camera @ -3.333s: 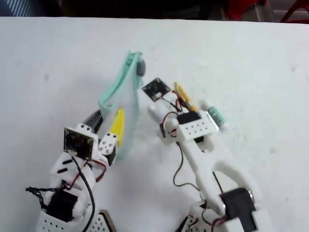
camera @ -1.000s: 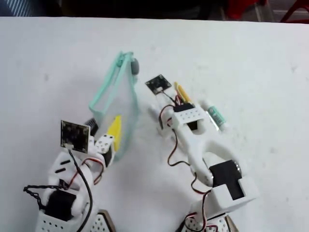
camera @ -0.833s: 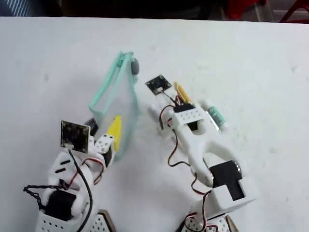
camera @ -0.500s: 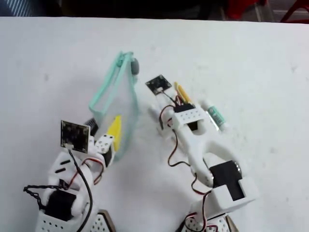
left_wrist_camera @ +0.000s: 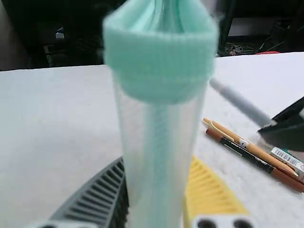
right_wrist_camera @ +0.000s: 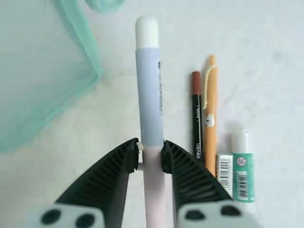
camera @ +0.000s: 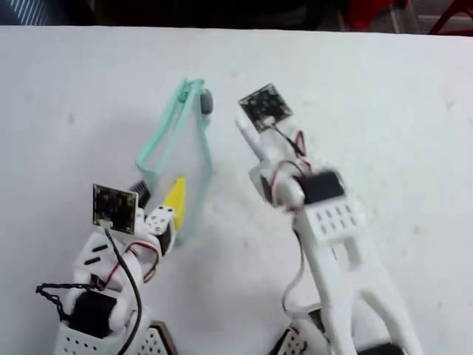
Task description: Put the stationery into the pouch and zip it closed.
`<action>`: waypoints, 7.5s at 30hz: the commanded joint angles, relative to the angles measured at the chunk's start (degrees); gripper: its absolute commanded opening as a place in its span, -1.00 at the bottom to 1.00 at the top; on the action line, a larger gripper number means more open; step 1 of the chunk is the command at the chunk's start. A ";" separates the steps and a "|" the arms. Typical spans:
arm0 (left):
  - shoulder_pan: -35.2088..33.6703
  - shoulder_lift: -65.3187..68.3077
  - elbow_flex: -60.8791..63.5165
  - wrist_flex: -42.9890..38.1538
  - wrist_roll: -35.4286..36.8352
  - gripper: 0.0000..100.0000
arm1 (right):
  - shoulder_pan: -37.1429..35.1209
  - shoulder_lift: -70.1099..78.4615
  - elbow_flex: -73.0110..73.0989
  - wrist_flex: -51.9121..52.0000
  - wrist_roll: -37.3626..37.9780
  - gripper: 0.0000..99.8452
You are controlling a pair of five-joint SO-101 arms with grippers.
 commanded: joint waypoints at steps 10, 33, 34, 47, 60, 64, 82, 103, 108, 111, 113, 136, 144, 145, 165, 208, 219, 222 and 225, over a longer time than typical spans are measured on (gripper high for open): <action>0.13 0.13 0.79 -0.18 -2.37 -0.71 | -2.15 -33.19 -4.92 -3.65 -0.09 -0.97; 4.79 0.13 0.53 0.97 -5.45 -0.56 | -24.40 -11.91 -18.11 -22.02 -12.48 -0.97; 4.97 0.13 0.53 0.97 -5.45 -0.56 | -24.48 -11.91 -16.88 -24.13 -12.57 -0.97; 4.70 0.13 0.53 0.97 -5.45 -0.56 | -25.54 -10.77 -7.91 -31.52 -12.31 -0.97; 4.62 0.13 0.70 0.97 -5.45 -0.56 | -25.45 -15.08 -5.98 -22.90 -12.13 -0.77; 4.62 0.13 0.70 0.97 -5.45 -0.56 | -25.45 -15.43 -5.98 -19.30 -12.13 -0.54; 4.70 0.13 0.70 1.14 -5.45 -0.56 | -14.90 -15.52 -17.14 -8.48 -12.13 -0.63; 4.62 0.13 0.70 1.41 -5.54 -0.57 | 6.55 -15.43 27.34 -27.56 -12.22 -0.63; 4.62 0.13 0.70 0.97 -5.63 -0.57 | 6.99 -15.08 31.21 -31.08 -12.57 -0.63; 4.62 0.13 0.70 0.97 -5.71 -0.57 | 6.99 -15.08 31.21 -31.08 -12.22 -0.63; 4.62 0.13 0.70 0.97 -5.71 -0.57 | 7.34 -15.34 30.77 -30.99 -12.22 -0.63; 2.42 0.13 0.35 0.88 -5.45 -0.57 | 7.34 35.91 -16.09 -16.66 -8.18 -0.63; 2.59 0.13 0.35 0.88 -5.45 -0.57 | 11.38 49.19 -24.44 -16.84 -8.26 -0.63; 2.59 0.13 0.35 0.88 -5.45 -0.57 | 11.91 49.98 -25.14 -16.84 -8.26 -0.63; 2.59 0.13 0.62 0.88 -5.45 -0.57 | 10.95 54.37 -26.90 -18.42 -8.26 -0.63; 2.68 0.13 0.70 1.23 -5.45 -0.57 | 10.95 61.05 -32.53 -12.53 -7.74 -0.86; 2.68 0.13 0.70 1.23 -5.45 -0.57 | 10.95 61.05 -32.53 -12.26 -7.74 -0.79; 2.68 0.13 0.70 1.23 -5.45 -0.57 | 10.77 61.05 -32.53 -12.26 -5.98 -0.80; 2.68 0.13 0.70 1.23 -5.45 -0.57 | 8.31 61.23 -32.35 -11.91 -0.35 -0.80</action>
